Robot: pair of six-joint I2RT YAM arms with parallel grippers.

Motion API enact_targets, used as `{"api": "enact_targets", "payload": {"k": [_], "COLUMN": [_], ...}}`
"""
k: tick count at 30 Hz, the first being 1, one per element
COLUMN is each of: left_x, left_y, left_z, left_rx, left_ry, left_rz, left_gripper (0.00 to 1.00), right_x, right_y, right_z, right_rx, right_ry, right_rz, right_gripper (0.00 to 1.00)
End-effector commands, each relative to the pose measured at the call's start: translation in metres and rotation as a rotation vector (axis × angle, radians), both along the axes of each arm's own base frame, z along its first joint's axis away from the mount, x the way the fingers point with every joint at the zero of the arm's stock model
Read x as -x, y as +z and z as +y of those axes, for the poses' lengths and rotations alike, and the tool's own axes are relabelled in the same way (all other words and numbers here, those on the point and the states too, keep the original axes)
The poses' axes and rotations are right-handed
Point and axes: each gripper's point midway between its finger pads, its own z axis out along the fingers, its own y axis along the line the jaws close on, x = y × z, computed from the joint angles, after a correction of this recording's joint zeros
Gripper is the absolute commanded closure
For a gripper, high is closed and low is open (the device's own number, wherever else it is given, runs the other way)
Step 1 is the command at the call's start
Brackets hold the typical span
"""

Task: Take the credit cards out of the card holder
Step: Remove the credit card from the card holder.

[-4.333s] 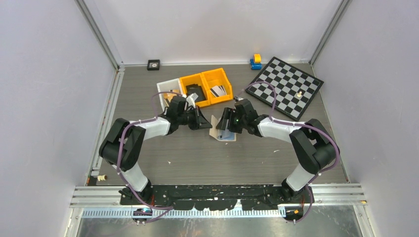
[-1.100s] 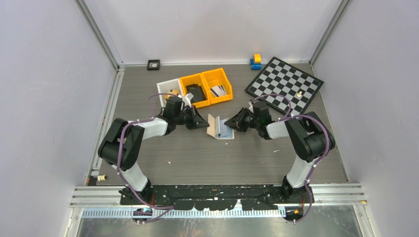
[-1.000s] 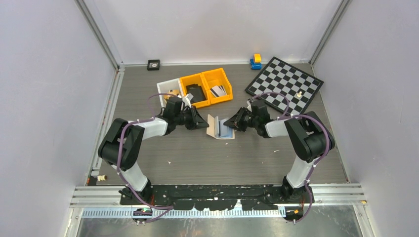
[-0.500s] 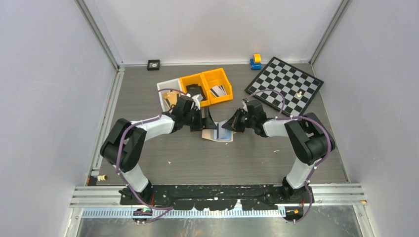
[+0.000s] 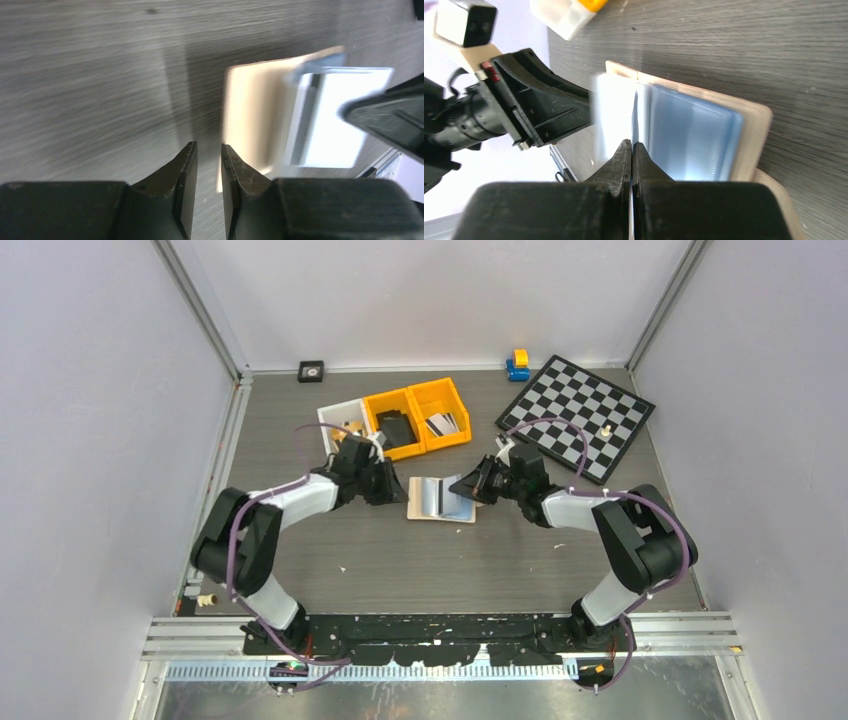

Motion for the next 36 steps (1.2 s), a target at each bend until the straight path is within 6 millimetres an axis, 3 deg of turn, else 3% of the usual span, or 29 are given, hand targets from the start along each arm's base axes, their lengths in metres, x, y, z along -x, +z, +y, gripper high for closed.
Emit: {"api": "enact_targets", "payload": {"k": [1, 7, 12, 17, 19, 22, 26, 31, 36], "left_x": [-0.014, -0.001, 0.021, 0.05, 0.059, 0.061, 0.053, 0.041, 0.027], "left_y": [0.044, 0.111, 0.153, 0.178, 0.176, 0.154, 0.121, 0.071, 0.026], "left_z": [0.03, 0.036, -0.002, -0.041, -0.06, -0.087, -0.103, -0.103, -0.083], "left_rx": [0.029, 0.146, 0.317, 0.41, 0.426, 0.426, 0.368, 0.234, 0.094], "left_ry": [0.134, 0.144, -0.041, -0.247, -0.329, -0.41, -0.411, -0.365, -0.245], "left_rz": [-0.158, -0.422, -0.572, -0.646, -0.614, -0.498, -0.388, -0.21, -0.067], "left_gripper": [0.7, 0.62, 0.7, 0.66, 0.65, 0.65, 0.66, 0.69, 0.72], "right_x": [-0.009, -0.01, -0.011, -0.011, -0.012, -0.012, -0.013, -0.014, -0.014], "right_y": [0.046, 0.042, 0.04, 0.038, 0.035, 0.029, 0.023, 0.019, 0.017], "right_z": [0.003, 0.004, 0.004, 0.006, 0.007, 0.009, 0.013, 0.012, 0.011], "right_rx": [-0.09, -0.087, -0.084, -0.081, -0.081, -0.077, -0.071, -0.062, -0.054], "right_ry": [-0.007, -0.004, -0.003, 0.004, 0.008, 0.013, 0.017, 0.012, 0.005], "right_rz": [-0.156, -0.143, -0.137, -0.13, -0.122, -0.108, -0.096, -0.089, -0.084], "right_gripper": [1.0, 1.0, 0.99, 1.0, 0.99, 1.0, 1.0, 0.99, 0.99]}}
